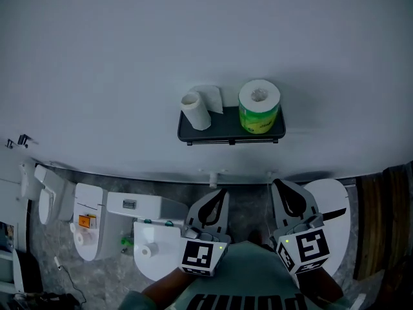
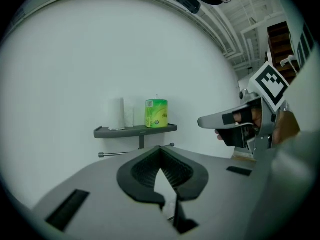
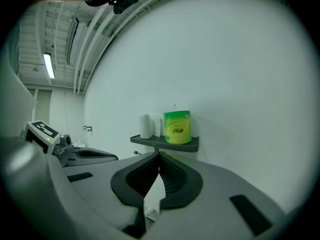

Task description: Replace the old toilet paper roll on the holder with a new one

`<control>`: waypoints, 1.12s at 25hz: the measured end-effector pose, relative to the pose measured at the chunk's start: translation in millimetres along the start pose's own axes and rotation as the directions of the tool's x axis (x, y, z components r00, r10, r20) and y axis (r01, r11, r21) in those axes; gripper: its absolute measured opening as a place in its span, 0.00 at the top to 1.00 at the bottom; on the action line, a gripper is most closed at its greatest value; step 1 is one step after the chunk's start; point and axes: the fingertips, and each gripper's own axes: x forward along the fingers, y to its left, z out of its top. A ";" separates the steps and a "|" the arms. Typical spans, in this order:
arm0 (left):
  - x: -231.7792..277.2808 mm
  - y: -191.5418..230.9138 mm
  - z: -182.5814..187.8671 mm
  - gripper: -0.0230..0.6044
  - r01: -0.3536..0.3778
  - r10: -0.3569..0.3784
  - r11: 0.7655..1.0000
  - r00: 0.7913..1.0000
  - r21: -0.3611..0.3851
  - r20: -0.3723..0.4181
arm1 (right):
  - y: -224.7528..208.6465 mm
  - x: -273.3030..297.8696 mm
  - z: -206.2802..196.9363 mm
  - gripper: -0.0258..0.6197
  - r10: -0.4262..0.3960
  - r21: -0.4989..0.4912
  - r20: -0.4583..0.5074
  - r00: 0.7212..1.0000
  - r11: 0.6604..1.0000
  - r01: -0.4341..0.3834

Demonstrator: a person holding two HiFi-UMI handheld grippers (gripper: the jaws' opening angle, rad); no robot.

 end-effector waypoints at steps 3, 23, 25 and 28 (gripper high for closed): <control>-7.3 -8.0 -7.0 0.96 -0.022 0.022 1.000 1.000 -0.006 -0.006 | 1.9 -8.7 -10.9 0.94 0.024 0.009 -0.005 1.000 1.000 -0.024; -8.3 -36.0 -19.2 0.96 0.021 -0.019 0.998 0.999 0.056 -0.030 | -2.0 -16.4 -28.2 0.94 0.046 -0.007 -0.020 0.999 0.999 -0.046; -8.4 -35.0 -17.9 0.96 0.016 -0.014 0.998 1.000 0.053 -0.024 | -2.2 -16.1 -28.3 0.94 0.046 -0.005 -0.018 0.999 0.999 -0.046; -9.6 -33.6 -15.9 0.96 0.015 -0.013 0.998 0.999 0.058 -0.031 | -2.1 -15.1 -26.8 0.94 0.042 0.001 -0.013 0.999 0.999 -0.042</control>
